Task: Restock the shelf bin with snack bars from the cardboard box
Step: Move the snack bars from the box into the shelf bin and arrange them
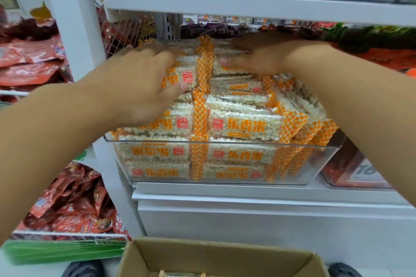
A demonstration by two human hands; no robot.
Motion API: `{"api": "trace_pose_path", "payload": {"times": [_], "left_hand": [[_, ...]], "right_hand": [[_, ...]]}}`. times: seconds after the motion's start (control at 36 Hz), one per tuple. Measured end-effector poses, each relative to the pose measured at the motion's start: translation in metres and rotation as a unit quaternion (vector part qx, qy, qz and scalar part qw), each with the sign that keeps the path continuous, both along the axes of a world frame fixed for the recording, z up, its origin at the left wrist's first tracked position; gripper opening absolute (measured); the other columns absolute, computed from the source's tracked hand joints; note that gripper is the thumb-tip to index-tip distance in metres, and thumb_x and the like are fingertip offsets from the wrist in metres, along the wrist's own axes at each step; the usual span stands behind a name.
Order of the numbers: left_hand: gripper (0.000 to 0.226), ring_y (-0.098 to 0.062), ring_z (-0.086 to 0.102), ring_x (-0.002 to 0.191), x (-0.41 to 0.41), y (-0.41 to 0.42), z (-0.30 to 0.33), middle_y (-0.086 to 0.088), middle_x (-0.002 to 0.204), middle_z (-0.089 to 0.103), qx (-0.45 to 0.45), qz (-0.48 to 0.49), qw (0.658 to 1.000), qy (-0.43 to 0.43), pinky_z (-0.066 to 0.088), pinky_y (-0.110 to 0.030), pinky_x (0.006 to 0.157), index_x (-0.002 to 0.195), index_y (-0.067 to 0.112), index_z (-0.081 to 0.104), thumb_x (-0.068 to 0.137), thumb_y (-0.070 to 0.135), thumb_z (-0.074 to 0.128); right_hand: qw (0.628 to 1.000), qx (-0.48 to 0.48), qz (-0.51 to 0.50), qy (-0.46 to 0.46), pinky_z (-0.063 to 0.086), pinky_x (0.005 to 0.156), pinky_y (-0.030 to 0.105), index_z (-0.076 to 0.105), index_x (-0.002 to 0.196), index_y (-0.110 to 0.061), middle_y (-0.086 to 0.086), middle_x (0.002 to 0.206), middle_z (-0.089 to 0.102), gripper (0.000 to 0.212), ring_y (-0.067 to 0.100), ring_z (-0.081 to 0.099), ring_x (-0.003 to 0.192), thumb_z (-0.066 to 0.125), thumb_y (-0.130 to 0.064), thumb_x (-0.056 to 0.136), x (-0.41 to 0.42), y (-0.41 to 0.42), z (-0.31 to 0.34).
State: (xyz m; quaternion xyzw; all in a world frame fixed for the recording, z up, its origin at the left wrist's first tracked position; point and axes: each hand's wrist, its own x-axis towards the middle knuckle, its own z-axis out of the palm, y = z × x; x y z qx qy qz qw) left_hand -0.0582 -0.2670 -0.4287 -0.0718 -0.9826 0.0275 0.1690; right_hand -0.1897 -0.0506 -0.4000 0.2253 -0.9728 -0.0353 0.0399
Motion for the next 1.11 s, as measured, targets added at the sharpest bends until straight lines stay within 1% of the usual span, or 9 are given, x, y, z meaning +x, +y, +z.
{"api": "trace_pose_path", "payload": {"times": [0.17,0.25,0.36,0.53,0.64,0.78,0.94,1.03,1.11], "left_hand": [[0.081,-0.035,0.04,0.136,0.001,0.001,0.003,-0.014,0.152,0.039,0.011,0.001,1.0,0.001,0.034,-0.046,0.112,0.155,0.02,0.021,0.088,0.065,0.029],[0.086,-0.038,0.045,0.13,0.001,0.001,0.002,-0.017,0.146,0.044,0.002,0.001,1.0,0.002,0.037,-0.048,0.109,0.153,0.018,0.026,0.084,0.069,0.024],[0.082,-0.038,0.045,0.13,-0.001,-0.001,-0.002,-0.018,0.146,0.044,0.001,0.0,1.0,0.002,0.04,-0.048,0.107,0.154,0.019,0.023,0.088,0.068,0.028],[0.079,-0.038,0.044,0.131,-0.001,0.001,-0.002,-0.016,0.146,0.043,0.006,-0.009,1.0,0.011,0.039,-0.048,0.108,0.152,0.017,0.026,0.09,0.066,0.031],[0.074,-0.038,0.045,0.129,0.0,0.004,-0.002,-0.018,0.142,0.046,0.009,-0.022,1.0,0.02,0.039,-0.047,0.107,0.151,0.015,0.029,0.092,0.059,0.037],[0.065,-0.037,0.049,0.122,0.001,0.005,-0.004,-0.017,0.133,0.052,0.012,-0.059,0.997,0.042,0.043,-0.047,0.1,0.145,0.012,0.037,0.095,0.053,0.04],[0.062,-0.033,0.049,0.128,0.012,0.003,-0.012,-0.012,0.139,0.052,0.025,-0.114,0.991,0.065,0.041,-0.048,0.106,0.147,0.013,0.037,0.098,0.05,0.035],[0.067,-0.03,0.045,0.133,0.029,0.006,-0.013,-0.01,0.143,0.05,0.036,-0.129,0.989,0.069,0.036,-0.042,0.112,0.15,0.014,0.036,0.095,0.051,0.034],[0.063,-0.027,0.045,0.133,0.051,0.007,-0.015,-0.006,0.145,0.05,0.045,-0.138,0.986,0.087,0.035,-0.039,0.11,0.148,0.017,0.041,0.095,0.051,0.036]], "right_hand": [[0.999,-0.011,-0.019,0.05,0.029,0.114,0.055,0.025,0.156,-0.021,0.014,0.159,0.031,0.085,0.041,0.032,0.142,0.034,-0.076,0.092,-0.008,0.005,-0.004],[0.998,-0.012,-0.015,0.06,0.027,0.116,0.053,0.024,0.157,-0.024,0.01,0.162,0.027,0.084,0.038,0.028,0.145,0.033,-0.077,0.092,-0.005,0.006,-0.005],[0.998,0.029,-0.043,0.03,0.014,0.123,0.047,0.011,0.159,-0.037,-0.003,0.168,0.009,0.092,0.026,0.013,0.153,0.016,-0.089,0.083,0.007,0.005,-0.001],[0.997,0.029,-0.062,0.025,0.016,0.12,0.042,0.004,0.159,-0.035,-0.003,0.168,0.009,0.087,0.025,0.013,0.153,0.014,-0.084,0.088,0.018,0.002,0.002],[0.997,0.039,-0.059,0.029,0.018,0.119,0.045,0.004,0.159,-0.038,-0.002,0.168,0.008,0.088,0.028,0.014,0.153,0.011,-0.086,0.085,0.026,-0.001,0.003],[0.995,0.067,-0.01,0.066,0.028,0.117,0.043,0.011,0.159,-0.036,-0.002,0.166,0.017,0.091,0.028,0.023,0.151,0.011,-0.087,0.084,0.044,0.007,0.006],[0.989,0.061,0.059,0.121,0.044,0.097,0.042,0.019,0.157,-0.033,0.008,0.155,0.04,0.085,0.033,0.045,0.136,0.011,-0.081,0.087,0.078,0.03,0.0],[0.988,0.029,0.094,0.12,0.044,0.105,0.05,0.023,0.155,-0.032,0.003,0.157,0.038,0.086,0.03,0.04,0.14,0.007,-0.083,0.087,0.096,0.038,-0.007],[0.978,0.007,0.151,0.145,0.049,0.099,0.048,0.036,0.15,-0.029,0.002,0.15,0.046,0.083,0.027,0.044,0.136,0.012,-0.079,0.089,0.123,0.042,-0.014]]}}
